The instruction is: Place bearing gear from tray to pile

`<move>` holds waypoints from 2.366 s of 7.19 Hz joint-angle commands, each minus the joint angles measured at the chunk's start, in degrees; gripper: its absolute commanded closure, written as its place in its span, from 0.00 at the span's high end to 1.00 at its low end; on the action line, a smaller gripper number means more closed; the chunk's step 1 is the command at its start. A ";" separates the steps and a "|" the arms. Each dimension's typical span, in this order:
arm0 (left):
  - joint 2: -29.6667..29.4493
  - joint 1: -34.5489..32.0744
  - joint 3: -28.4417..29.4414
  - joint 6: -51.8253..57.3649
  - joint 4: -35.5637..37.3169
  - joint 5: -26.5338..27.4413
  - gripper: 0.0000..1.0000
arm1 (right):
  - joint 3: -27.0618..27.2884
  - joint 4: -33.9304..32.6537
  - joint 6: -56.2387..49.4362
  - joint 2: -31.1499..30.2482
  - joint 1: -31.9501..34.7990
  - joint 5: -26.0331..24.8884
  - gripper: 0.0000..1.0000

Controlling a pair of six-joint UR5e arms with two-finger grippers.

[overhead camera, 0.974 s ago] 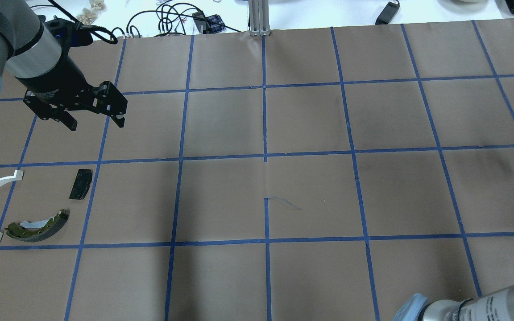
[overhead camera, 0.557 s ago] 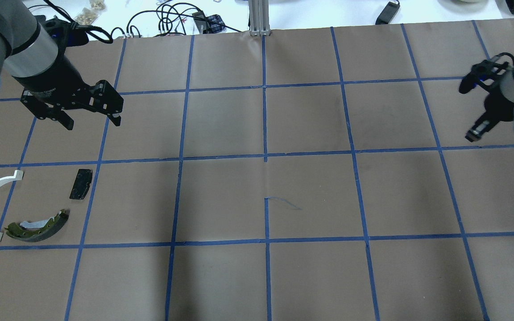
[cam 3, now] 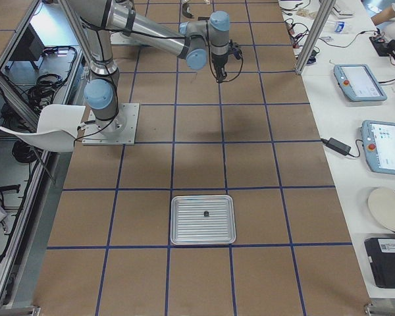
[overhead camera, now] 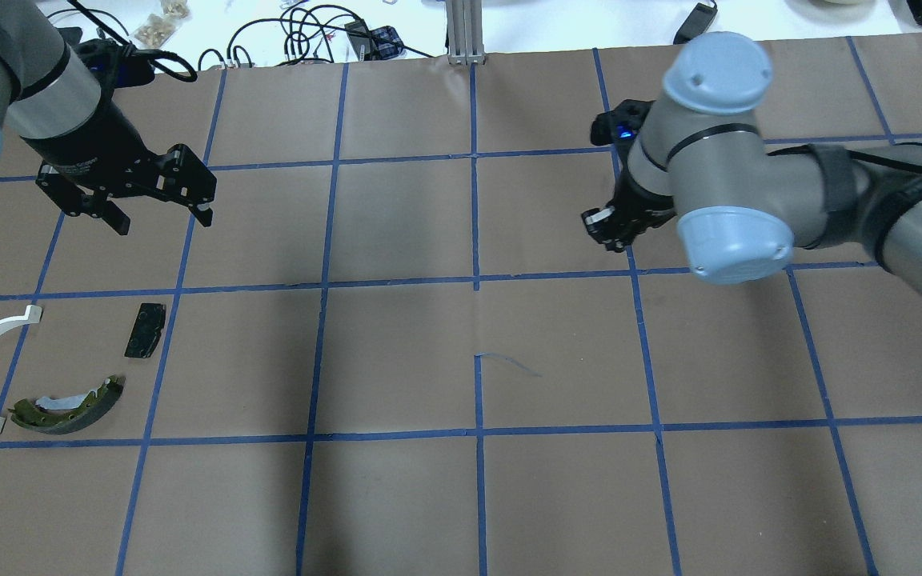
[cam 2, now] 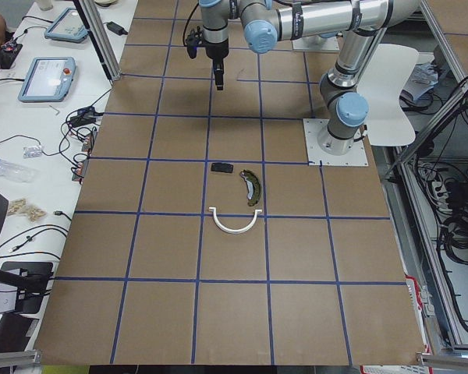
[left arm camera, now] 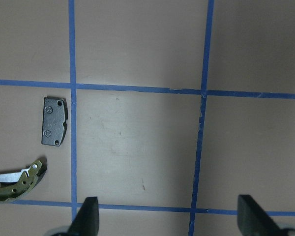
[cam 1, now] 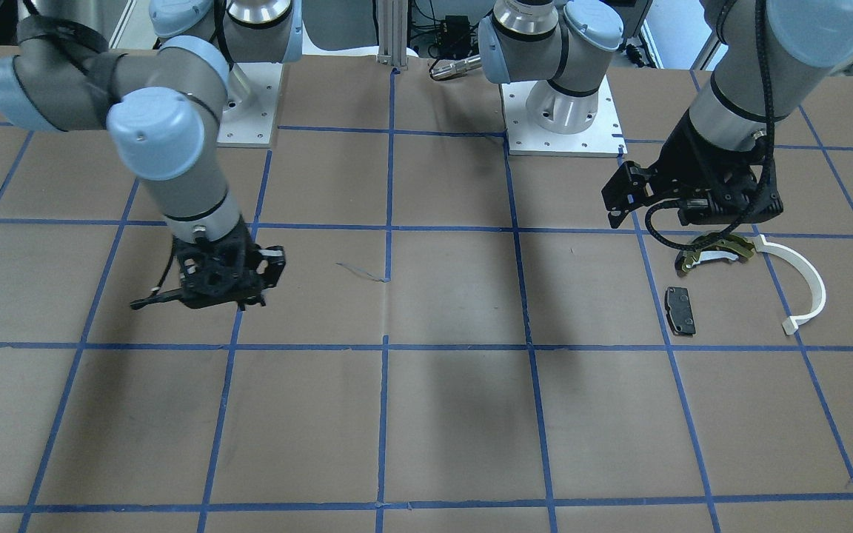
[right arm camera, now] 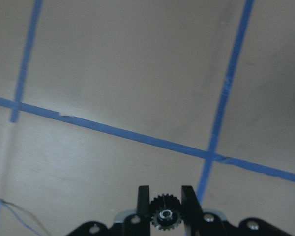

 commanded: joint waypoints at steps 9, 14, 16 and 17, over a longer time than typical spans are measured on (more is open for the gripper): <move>-0.38 0.06 -1.79 0.37 1.07 0.29 1.00 | -17.79 1.12 27.98 19.02 21.32 0.42 1.00; -4.76 -1.86 -5.02 -0.68 9.90 -0.67 1.00 | -12.96 24.91 17.75 -4.02 -10.64 -6.66 1.00; -8.28 -8.61 -10.81 -0.94 20.70 -0.68 1.00 | -12.96 28.81 9.30 -4.12 -21.91 -7.40 1.00; -9.95 -11.08 -13.89 -1.21 26.24 -0.76 1.00 | -12.87 27.94 -3.05 -3.77 -25.52 -10.54 0.95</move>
